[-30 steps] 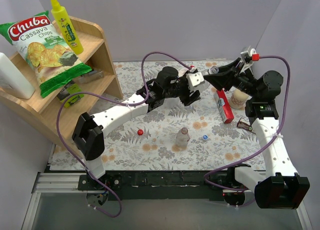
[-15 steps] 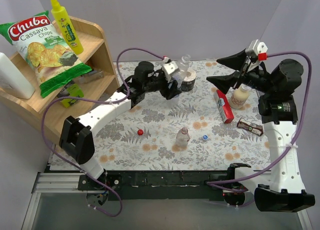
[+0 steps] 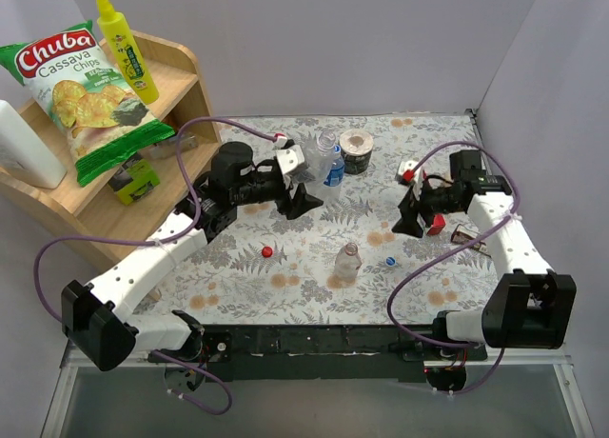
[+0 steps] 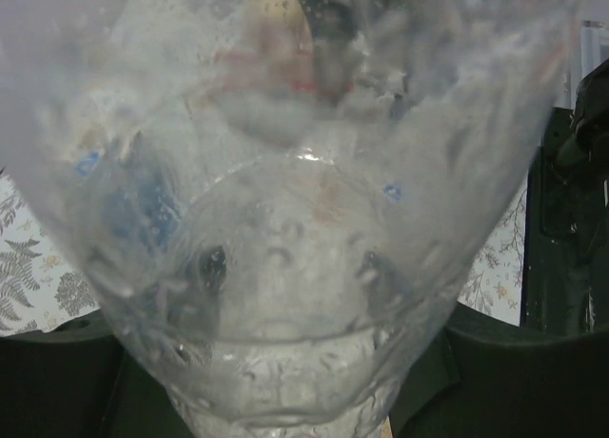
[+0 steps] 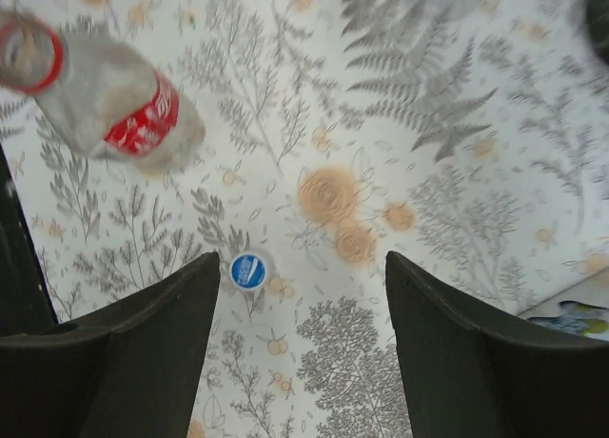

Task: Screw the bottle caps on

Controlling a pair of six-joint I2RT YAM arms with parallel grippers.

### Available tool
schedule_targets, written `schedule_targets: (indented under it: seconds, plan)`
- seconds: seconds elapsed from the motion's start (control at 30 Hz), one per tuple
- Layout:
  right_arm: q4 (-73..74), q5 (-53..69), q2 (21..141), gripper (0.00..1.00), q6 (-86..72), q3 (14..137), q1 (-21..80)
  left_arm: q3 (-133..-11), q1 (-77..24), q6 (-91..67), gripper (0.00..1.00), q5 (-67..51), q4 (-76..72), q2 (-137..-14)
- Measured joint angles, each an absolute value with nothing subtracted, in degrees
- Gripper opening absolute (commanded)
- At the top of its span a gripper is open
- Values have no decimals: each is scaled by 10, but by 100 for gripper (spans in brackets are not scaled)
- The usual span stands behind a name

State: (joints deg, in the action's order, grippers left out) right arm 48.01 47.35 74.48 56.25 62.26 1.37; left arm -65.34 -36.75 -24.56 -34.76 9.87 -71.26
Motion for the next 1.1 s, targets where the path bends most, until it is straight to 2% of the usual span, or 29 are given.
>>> schedule_targets:
  seconds: [0.03,0.17,0.3,0.47,0.73,1.1]
  plan:
    - [493,463,752,76,588,608,15,-649,-368,-242,0,-348,103,-710]
    - [530,408,780,88,704,578,39,-632,-367,-237,0,-346,120,-707]
    - [521,376,797,90,776,547,67,-625,-365,-234,0,-339,131,-707]
    - [495,329,796,82,819,489,109,-623,-358,-232,0,-328,134,-707]
    - [455,299,810,69,832,477,126,-623,-345,-229,1,-321,135,-707]
    - [442,282,832,59,838,462,162,-613,-345,-227,2,-321,136,-708]
